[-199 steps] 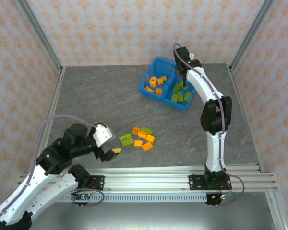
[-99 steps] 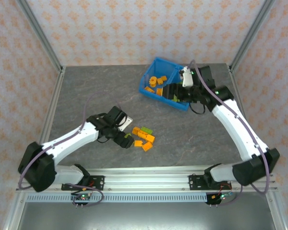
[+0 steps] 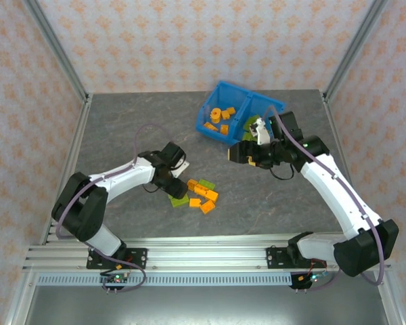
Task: Sort the legos into containers by color
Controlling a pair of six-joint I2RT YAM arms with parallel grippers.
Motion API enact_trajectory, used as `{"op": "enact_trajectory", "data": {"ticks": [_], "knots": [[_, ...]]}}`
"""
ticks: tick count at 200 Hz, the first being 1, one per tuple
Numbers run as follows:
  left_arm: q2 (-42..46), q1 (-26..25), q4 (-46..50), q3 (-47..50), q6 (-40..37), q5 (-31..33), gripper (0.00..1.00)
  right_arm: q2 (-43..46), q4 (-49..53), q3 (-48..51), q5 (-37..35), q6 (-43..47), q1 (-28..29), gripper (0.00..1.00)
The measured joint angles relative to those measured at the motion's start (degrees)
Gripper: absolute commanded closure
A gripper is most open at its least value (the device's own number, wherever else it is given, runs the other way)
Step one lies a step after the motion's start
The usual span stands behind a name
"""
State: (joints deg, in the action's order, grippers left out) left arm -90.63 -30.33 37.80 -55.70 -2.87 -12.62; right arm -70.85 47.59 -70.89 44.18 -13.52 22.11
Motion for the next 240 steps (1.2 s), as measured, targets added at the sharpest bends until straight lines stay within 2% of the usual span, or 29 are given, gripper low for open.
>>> {"op": "enact_trajectory", "data": {"ticks": [47,72,106,125,138,151,163,171,218,240], "knots": [[-3.54,0.0,0.09,-2.12,-0.63,-1.88,0.25,-1.86,0.0,-0.7,0.0,-0.02,0.0,0.16],[-5.79,0.0,0.2,-2.47,-1.07,-0.37,0.47,-1.86,0.0,-0.7,-0.04,-0.24,0.07,0.16],[-7.61,0.0,0.22,-2.51,-1.53,2.47,0.48,-1.86,0.0,-0.7,-0.5,-0.7,0.15,0.16],[-8.24,0.0,0.26,-2.93,-1.49,4.2,0.39,-1.86,0.0,-0.7,-0.7,-0.9,0.15,0.16],[-8.94,0.0,0.7,-3.78,-1.51,5.09,0.39,-1.86,0.0,-0.7,-0.9,-1.03,0.17,0.16],[-9.68,0.02,0.98,-4.68,-1.44,5.57,0.48,-1.86,0.0,-0.7,-1.16,-1.09,0.26,0.16],[-10.19,0.02,1.31,-5.14,-0.76,5.49,0.72,-1.86,0.0,-0.7,-1.4,-1.29,0.37,0.16],[-10.38,0.02,1.62,-5.33,-0.57,5.4,0.79,-1.86,0.0,-0.7,-1.66,-1.36,0.37,0.17],[-9.86,0.09,2.4,-6.1,0.63,4.09,0.77,-1.49,0.02,-0.7,-3.5,-1.95,0.63,0.18],[-5.95,0.09,2.08,-6.21,1.62,2.93,0.76,-0.17,-0.07,-0.68,-5.73,-3.48,1.03,0.19]]}}
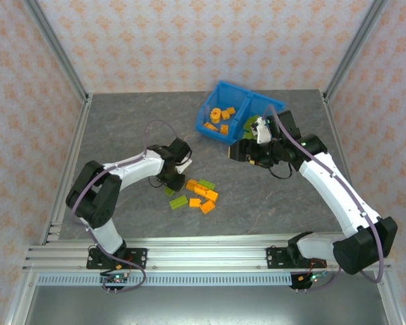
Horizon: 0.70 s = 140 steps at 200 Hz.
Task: Sort the legos into containers by color
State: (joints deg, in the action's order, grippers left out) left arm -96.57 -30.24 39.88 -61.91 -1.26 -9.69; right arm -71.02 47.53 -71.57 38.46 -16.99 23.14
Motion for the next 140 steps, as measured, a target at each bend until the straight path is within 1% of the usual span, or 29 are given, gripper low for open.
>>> {"op": "enact_trajectory", "data": {"ticks": [17,36,53,67,87,113,140], "knots": [[5.07,-0.02,-2.08,-0.37,1.14,-2.01,0.76,2.45,-1.49,0.85,-1.53,-2.08,0.37,0.19],[9.75,-0.26,-6.56,-2.45,2.4,-4.35,0.76,6.4,-3.48,2.43,-3.63,-4.57,0.61,0.18],[10.58,-1.31,-11.26,-6.01,3.02,-5.38,0.76,9.29,-4.98,3.26,-6.08,-6.32,0.61,0.18],[8.76,-2.91,-15.04,-10.38,3.32,-6.03,0.75,11.26,-6.29,4.0,-8.63,-7.69,0.61,0.18],[2.08,-5.7,-21.03,-19.08,3.39,-6.75,0.75,14.05,-7.58,5.49,-12.74,-9.44,0.61,0.17],[-11.02,-8.52,-29.31,-31.61,5.18,-6.69,0.75,17.29,-7.98,7.06,-17.42,-11.54,0.61,0.16],[-27.08,-9.92,-31.08,-47.56,6.84,-1.55,0.76,21.42,-7.87,8.09,-20.52,-13.75,0.61,0.15]]}}
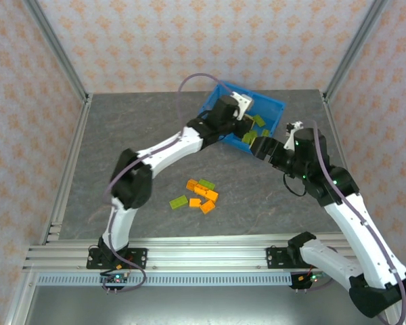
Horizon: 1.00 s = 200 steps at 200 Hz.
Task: Sort the legos into containers by color
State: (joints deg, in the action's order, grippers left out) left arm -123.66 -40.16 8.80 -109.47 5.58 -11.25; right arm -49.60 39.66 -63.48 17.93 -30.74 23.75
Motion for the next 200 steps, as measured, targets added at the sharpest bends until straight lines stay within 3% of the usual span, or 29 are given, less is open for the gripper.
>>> {"op": "enact_trajectory", "data": {"ticks": [23,52,67,75,97,122,137,147,172,200], "knots": [[-9.62,0.02,-0.13,-8.39,0.57,2.8,0.74,3.54,0.5,0.52,-1.22,-1.46,0.0,0.15],[-18.43,-0.02,0.37,-18.64,0.46,4.07,0.65,6.05,1.7,1.05,-2.34,-2.49,0.0,0.15],[-22.1,-0.31,1.25,-25.11,0.61,5.18,0.47,6.29,2.14,1.05,-2.73,-2.69,0.0,0.15],[-24.13,-0.37,1.95,-29.38,0.17,5.73,0.43,6.27,2.4,1.05,-2.84,-2.71,0.0,0.15],[-27.78,-0.74,4.02,-39.43,0.42,6.32,0.39,6.05,2.97,1.05,-3.19,-2.71,0.0,0.15],[-26.47,-1.03,5.81,-41.09,0.61,6.43,0.37,6.05,3.26,1.05,-3.8,-2.69,0.0,0.14],[-21.62,-1.14,5.75,-34.69,1.2,6.01,0.37,6.05,3.28,1.33,-4.33,-2.67,0.0,0.14],[-15.39,-1.38,3.54,-24.81,1.75,5.66,0.36,6.05,3.43,1.57,-4.55,-2.67,0.0,0.14],[6.01,-1.46,-3.69,3.78,1.86,5.25,0.3,5.64,3.5,2.78,-4.72,-2.29,0.0,0.14],[30.88,-1.36,-8.61,25.42,-2.27,2.08,0.21,2.43,3.37,3.28,-3.26,-0.94,0.02,0.17]]}}
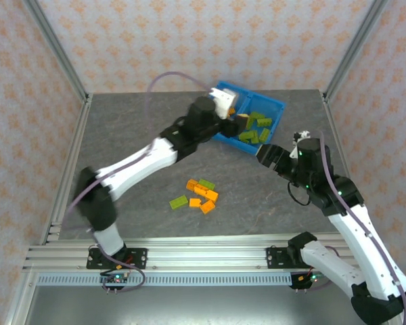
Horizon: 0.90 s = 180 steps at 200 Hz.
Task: Sort the legos into containers by color
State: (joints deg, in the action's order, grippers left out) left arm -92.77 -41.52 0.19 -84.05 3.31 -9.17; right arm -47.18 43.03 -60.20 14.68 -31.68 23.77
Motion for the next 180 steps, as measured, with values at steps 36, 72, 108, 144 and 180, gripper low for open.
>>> {"op": "enact_trajectory", "data": {"ticks": [36,72,108,144,180], "knots": [[30.51,-0.13,4.15,17.2,-12.57,-4.26,0.11,-10.34,-0.46,-0.7,2.23,3.54,5.38,0.17],[55.95,-0.13,22.56,30.38,-31.95,-7.13,0.0,-27.34,-0.66,-6.08,2.29,8.15,19.34,0.19],[75.91,-0.13,41.33,38.27,-45.46,-4.9,0.0,-44.41,-3.08,-13.55,2.75,11.41,31.45,0.22],[83.03,-0.13,50.93,41.03,-51.28,-1.42,0.0,-58.03,-1.51,-22.62,1.03,12.52,36.46,0.12],[85.24,-0.13,53.66,44.24,-52.94,-0.87,0.0,-66.2,0.46,-29.7,-4.11,12.2,40.7,0.01]]}}
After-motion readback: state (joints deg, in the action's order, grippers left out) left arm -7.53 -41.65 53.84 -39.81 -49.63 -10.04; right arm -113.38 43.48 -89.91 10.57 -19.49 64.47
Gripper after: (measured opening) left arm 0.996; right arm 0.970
